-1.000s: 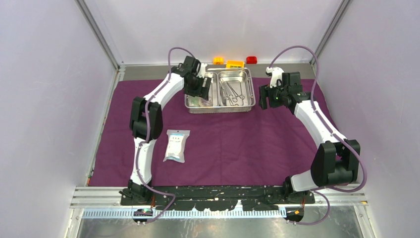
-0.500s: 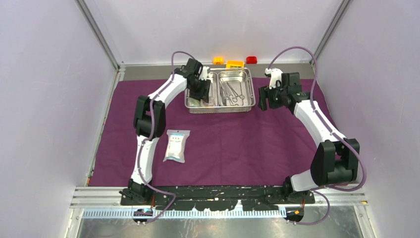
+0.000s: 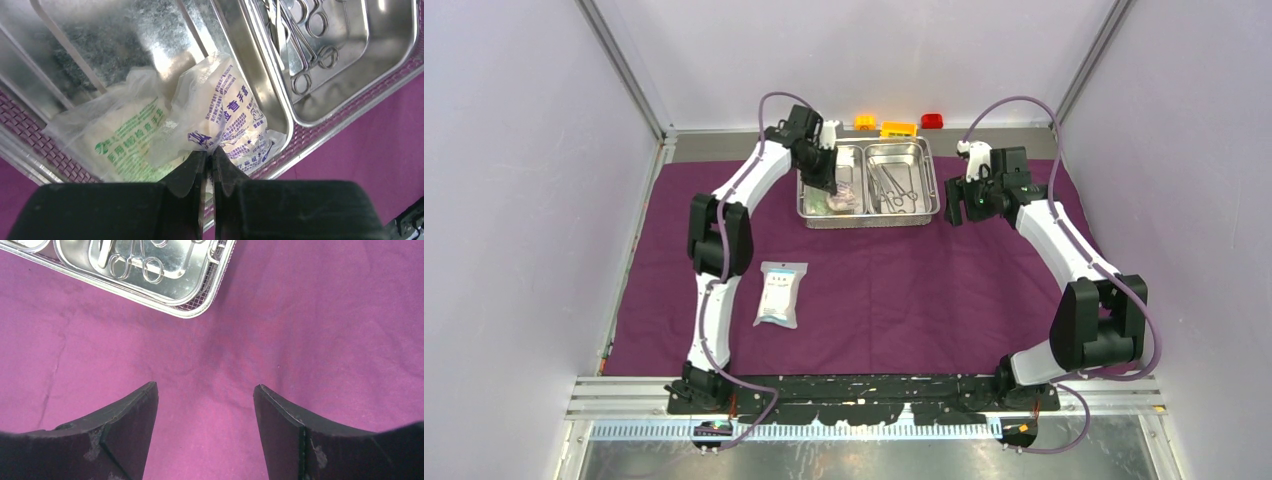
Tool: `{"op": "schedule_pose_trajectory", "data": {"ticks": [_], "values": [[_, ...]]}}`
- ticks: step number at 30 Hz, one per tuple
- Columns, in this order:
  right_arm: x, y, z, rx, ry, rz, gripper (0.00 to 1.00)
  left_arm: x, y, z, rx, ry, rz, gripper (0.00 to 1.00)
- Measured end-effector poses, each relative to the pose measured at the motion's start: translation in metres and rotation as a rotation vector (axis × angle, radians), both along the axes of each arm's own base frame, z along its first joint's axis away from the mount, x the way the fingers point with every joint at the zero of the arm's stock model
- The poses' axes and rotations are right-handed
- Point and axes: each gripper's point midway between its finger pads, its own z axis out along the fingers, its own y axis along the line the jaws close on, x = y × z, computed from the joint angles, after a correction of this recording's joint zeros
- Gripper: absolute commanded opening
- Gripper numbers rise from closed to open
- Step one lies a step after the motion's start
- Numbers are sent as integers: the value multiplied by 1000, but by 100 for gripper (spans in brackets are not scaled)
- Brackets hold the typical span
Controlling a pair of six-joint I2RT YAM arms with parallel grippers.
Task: Open and lay out the surgical kit
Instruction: Pick up the medical item from the container, then place the medical item in the surgical kit.
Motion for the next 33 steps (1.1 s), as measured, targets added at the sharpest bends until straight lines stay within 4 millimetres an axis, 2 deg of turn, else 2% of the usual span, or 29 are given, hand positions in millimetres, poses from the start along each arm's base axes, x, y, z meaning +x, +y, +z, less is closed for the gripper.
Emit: {"op": "schedule_pose_trajectory", "data": {"ticks": [3,6,10,12,15,17,20,25,29,33], "values": [[0,0,0,1,0,0,74,-5,7,11,-1,-8,-19,8],[0,0,0,1,0,1,75,-20,20,37,11,-44,-44,9],[0,1,0,6,1,5,75,-57,47,83,42,-128,-92,10],[-1,2,0,8,2,7,75,-84,68,106,70,-181,-115,11],[-1,3,0,13,4,12,75,-121,104,116,118,-214,-131,12],[-2,4,0,16,6,14,75,-148,131,108,157,-186,-125,12],[-2,5,-1,21,10,19,75,-185,165,81,207,-102,-115,13],[-2,7,-8,29,35,27,75,-245,194,26,271,69,-146,13],[-3,8,-12,32,50,27,75,-265,206,3,303,132,-167,13],[-3,8,-12,33,52,27,75,-264,211,-3,315,128,-168,13]]}}
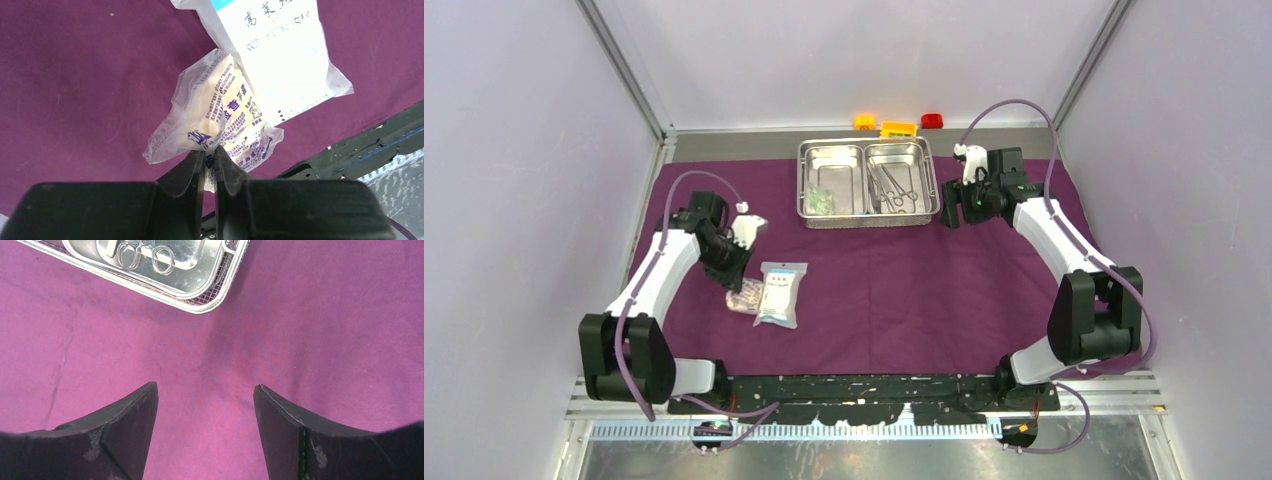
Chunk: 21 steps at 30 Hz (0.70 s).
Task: Open and lay out the surgical kit
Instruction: Place the medical item in the surgical kit.
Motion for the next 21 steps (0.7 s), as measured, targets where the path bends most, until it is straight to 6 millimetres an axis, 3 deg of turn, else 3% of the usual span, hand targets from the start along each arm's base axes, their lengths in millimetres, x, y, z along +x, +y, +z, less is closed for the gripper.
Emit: {"op": "schedule_pose_trajectory", "data": {"ticks": [12,21], "values": [[0,0,0,-1,0,0,75,15,18,-14,1,-43,53,15],[0,0,0,-1,0,0,75,15,13,-39,-42,13,54,23]]}}
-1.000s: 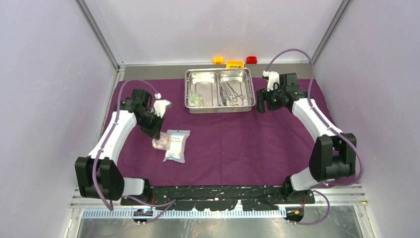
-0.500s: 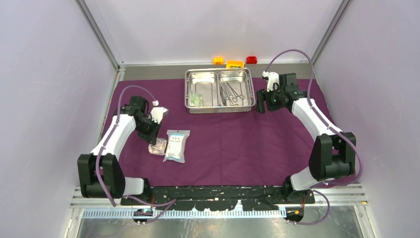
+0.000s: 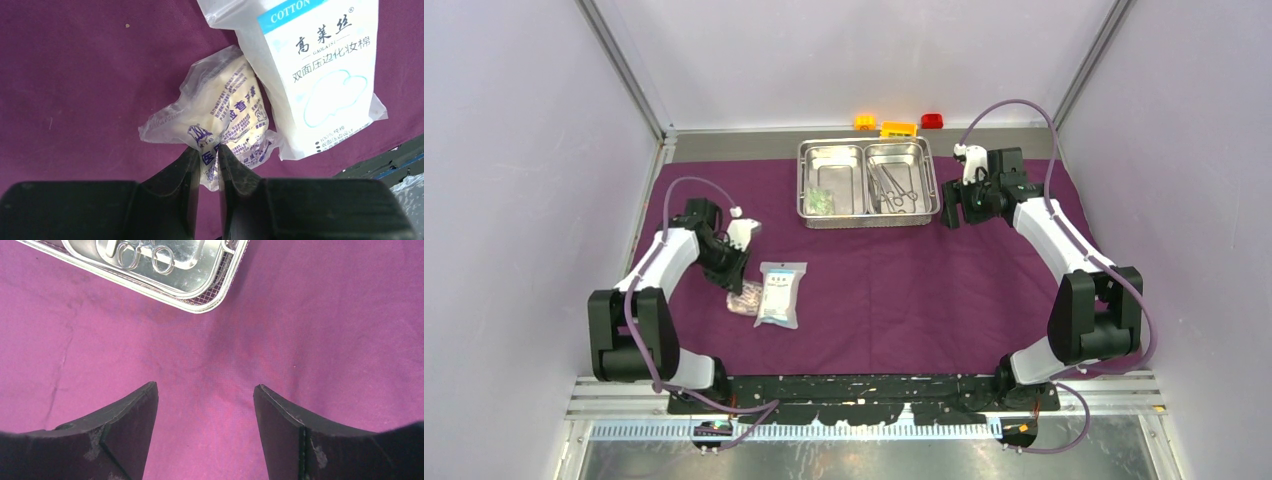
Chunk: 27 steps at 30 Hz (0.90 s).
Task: Open and lay out the surgical kit
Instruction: Place the medical item in the surgical kit, then pick up the medical item from the container.
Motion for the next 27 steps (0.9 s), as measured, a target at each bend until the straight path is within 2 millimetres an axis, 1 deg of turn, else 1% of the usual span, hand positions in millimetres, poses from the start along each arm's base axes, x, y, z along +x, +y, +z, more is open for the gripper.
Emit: {"op": "schedule_pose_trajectory", "data": {"ticks": [5,6,8,11,15,16,17,19,20,21,22,24,26,27], "values": [[0,0,0,0,0,0,75,0,3,-12,16,28,4,36],[0,0,0,0,0,0,75,-1,5,-14,27,35,7,39],[0,0,0,0,1,0,75,-2,7,-16,42,39,10,48],[0,0,0,-1,1,0,75,-2,11,-17,63,39,16,55],[1,0,-2,-1,6,0,75,-1,15,-17,82,37,19,76],[1,0,-3,-1,9,1,75,0,15,-16,85,34,22,83],[1,0,-4,-1,12,1,75,3,15,-13,84,27,27,88],[2,0,-6,-2,18,1,75,15,14,-2,80,-7,41,92],[1,0,-7,-2,22,0,75,25,13,7,71,-36,50,94],[1,0,-8,-3,25,0,75,34,12,15,61,-65,60,94],[1,0,-9,-3,28,0,75,48,8,28,46,-109,68,94],[0,0,-8,-3,30,0,75,69,1,49,22,-177,78,93],[1,0,-8,-3,29,0,75,91,-13,70,-6,-236,70,91],[1,0,-7,-3,30,0,75,101,-24,80,-20,-258,58,89]]}}
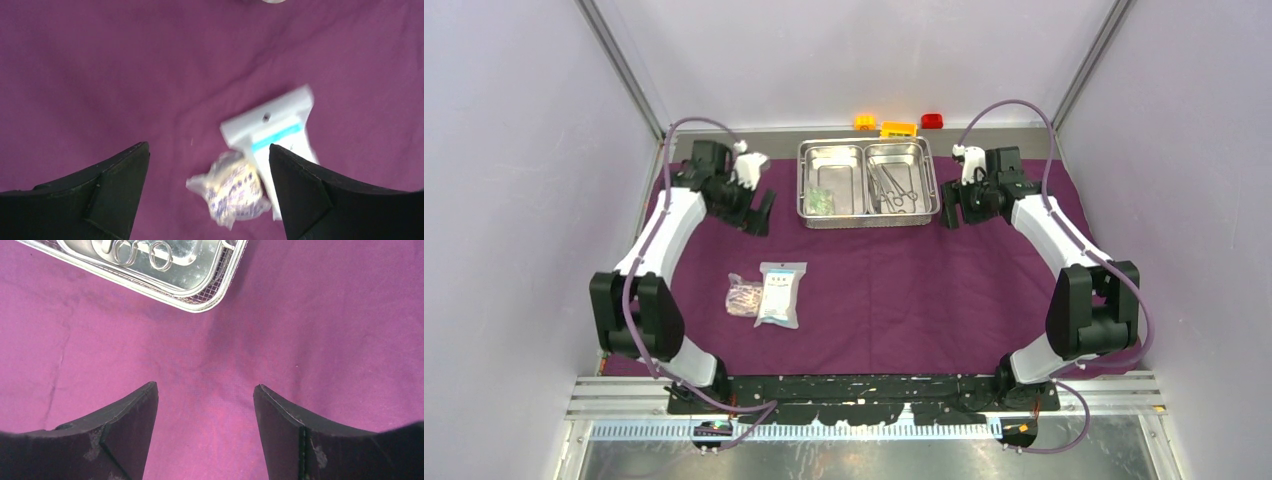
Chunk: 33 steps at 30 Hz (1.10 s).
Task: Open and lay out the surgical kit
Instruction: Pick up the medical item from the container.
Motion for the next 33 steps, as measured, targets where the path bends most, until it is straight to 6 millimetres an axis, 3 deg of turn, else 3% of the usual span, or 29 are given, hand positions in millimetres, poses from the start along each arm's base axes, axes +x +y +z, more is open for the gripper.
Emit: {"op": "schedule_pose_trajectory", "data": {"ticks": [4,8,12,16,23,33], "values": [[0,0,1,0,-1,0,75,45,-52,24,-37,-66,-73,80],[0,0,0,-1,0,1,75,87,-102,28,-51,-100,-118,75],[0,0,0,-3,1,1,75,124,-139,16,-57,-104,-134,73],[0,-1,0,-5,2,0,75,151,-163,-14,-43,-77,-143,73],[-1,-1,0,-8,3,2,75,152,-176,-59,45,2,-137,72],[-1,-1,-3,-9,15,5,75,147,-172,-67,101,15,-128,64]]}}
